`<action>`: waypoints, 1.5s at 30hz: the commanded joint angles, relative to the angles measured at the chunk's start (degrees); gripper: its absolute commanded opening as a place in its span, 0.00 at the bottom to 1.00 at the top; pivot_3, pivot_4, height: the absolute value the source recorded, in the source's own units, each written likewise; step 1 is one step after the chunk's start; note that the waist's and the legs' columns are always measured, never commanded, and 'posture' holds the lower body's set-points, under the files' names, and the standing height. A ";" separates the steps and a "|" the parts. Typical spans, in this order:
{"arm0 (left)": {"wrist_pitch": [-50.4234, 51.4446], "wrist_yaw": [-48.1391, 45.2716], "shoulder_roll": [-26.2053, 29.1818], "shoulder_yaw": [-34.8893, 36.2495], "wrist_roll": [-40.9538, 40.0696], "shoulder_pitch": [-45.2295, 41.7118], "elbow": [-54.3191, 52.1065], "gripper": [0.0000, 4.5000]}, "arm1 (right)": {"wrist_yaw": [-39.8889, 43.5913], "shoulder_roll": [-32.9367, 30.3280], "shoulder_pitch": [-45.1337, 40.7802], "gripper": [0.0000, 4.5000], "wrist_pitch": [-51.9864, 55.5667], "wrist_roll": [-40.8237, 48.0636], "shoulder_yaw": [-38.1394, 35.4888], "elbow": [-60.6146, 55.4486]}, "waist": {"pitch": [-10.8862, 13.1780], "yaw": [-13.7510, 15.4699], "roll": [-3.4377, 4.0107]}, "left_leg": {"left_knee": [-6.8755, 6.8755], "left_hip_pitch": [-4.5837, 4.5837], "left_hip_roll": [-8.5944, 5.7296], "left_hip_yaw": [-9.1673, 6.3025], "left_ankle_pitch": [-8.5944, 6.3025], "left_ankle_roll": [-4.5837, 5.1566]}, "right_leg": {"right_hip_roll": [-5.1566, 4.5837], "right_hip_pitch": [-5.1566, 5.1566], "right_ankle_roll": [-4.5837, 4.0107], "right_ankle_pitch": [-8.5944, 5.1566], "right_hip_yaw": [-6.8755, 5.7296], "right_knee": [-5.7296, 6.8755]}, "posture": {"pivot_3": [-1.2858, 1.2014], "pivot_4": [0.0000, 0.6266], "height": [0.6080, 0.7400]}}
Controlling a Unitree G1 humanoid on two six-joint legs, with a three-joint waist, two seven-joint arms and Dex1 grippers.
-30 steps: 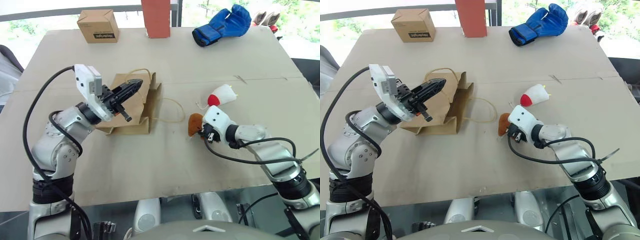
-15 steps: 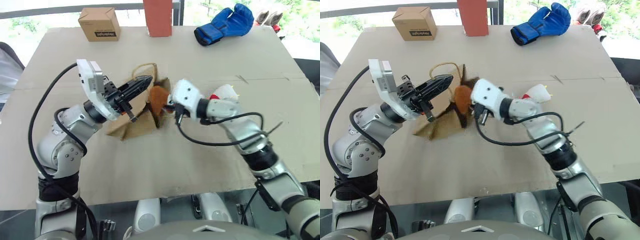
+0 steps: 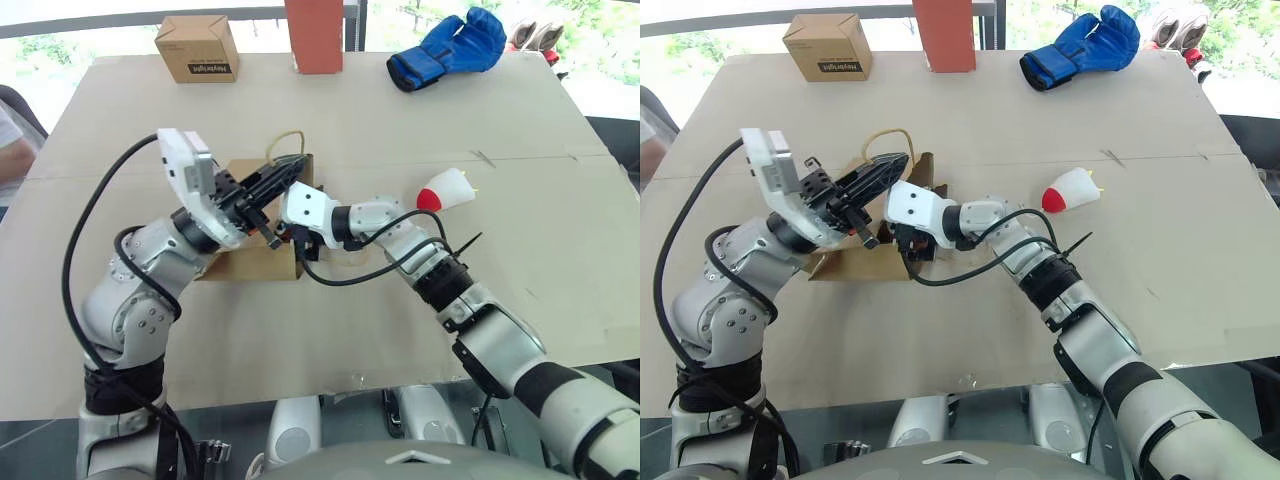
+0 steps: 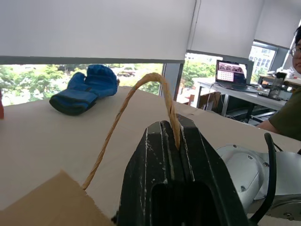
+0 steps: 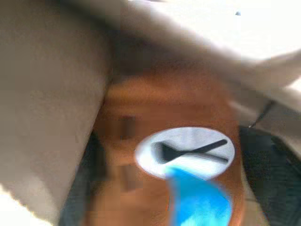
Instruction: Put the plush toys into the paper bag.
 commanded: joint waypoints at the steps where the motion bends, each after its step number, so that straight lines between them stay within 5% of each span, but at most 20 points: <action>1: -2.81 -1.51 0.68 2.75 0.52 1.88 -1.17 0.00 | 0.21 -2.96 4.31 0.94 5.00 2.33 -3.47 -11.23 | 0.00 0.05 0.00 | 0.01 -0.01 0.00 0.00 0.00 0.00 | 0.00 0.00 0.00 0.00 0.00 0.01 | 0.52 0.24 1.00; 12: -5.07 -5.26 0.55 4.60 0.75 1.86 4.05 0.00 | -6.47 -17.82 14.03 0.94 33.10 10.29 -21.03 -41.89 | 0.01 0.25 0.01 | 0.15 0.00 -0.03 0.00 0.03 -0.04 | -0.01 -0.06 -0.01 -0.02 0.02 0.25 | 0.52 0.24 1.00; 18: -4.41 -5.73 0.13 5.03 -1.09 -1.70 5.24 0.00 | -20.27 -22.48 5.91 0.94 36.92 -0.06 -22.54 -19.05 | 0.00 -0.15 0.01 | 0.24 0.07 -0.04 0.01 0.04 -0.03 | 0.01 -0.06 -0.03 -0.01 0.08 0.27 | 0.52 0.24 1.00; 22: -3.34 -5.19 0.05 4.75 -2.35 -3.31 4.45 0.00 | -19.54 -23.19 3.20 0.94 34.41 -2.94 -19.22 -4.30 | 0.00 -0.38 0.01 | 0.22 0.03 -0.09 0.03 0.03 0.00 | 0.04 -0.12 -0.02 0.00 0.21 0.26 | 0.52 0.24 1.00; 25: -2.58 -3.80 -0.15 4.94 -3.35 -3.39 2.98 0.00 | -18.12 -24.22 4.82 0.70 33.25 -3.75 -17.90 -1.41 | -0.03 -0.19 -0.04 | 0.15 0.03 -0.10 0.02 0.01 0.03 | 0.03 -0.12 -0.01 0.00 0.20 0.26 | 0.52 0.24 1.00; 27: -2.88 -2.05 -0.26 4.60 -1.74 -2.97 1.95 0.00 | -17.99 -24.38 5.70 0.63 33.05 -2.75 -18.95 -2.80 | -0.06 0.07 -0.08 | 0.16 0.03 -0.10 0.01 0.01 0.02 | 0.02 -0.10 -0.01 0.00 0.19 0.26 | 0.52 0.24 1.00; 34: 0.28 -0.92 -2.33 5.66 -10.27 -3.03 0.49 0.00 | -13.12 -26.23 10.04 0.04 30.45 1.55 -21.62 -13.41 | -0.07 0.38 -0.07 | 0.34 0.04 -0.15 -0.02 0.03 0.01 | -0.01 0.02 0.00 0.00 0.19 0.27 | 0.52 0.24 1.00; 45: 3.37 -5.76 -2.53 5.69 -20.52 -5.27 4.82 0.00 | -14.87 -19.12 6.50 0.00 43.38 27.02 -36.84 -40.72 | 0.12 -0.48 0.23 | 0.26 0.06 -0.13 -0.08 0.02 0.01 | 0.06 -0.06 0.00 -0.01 0.19 0.43 | 0.52 0.24 1.00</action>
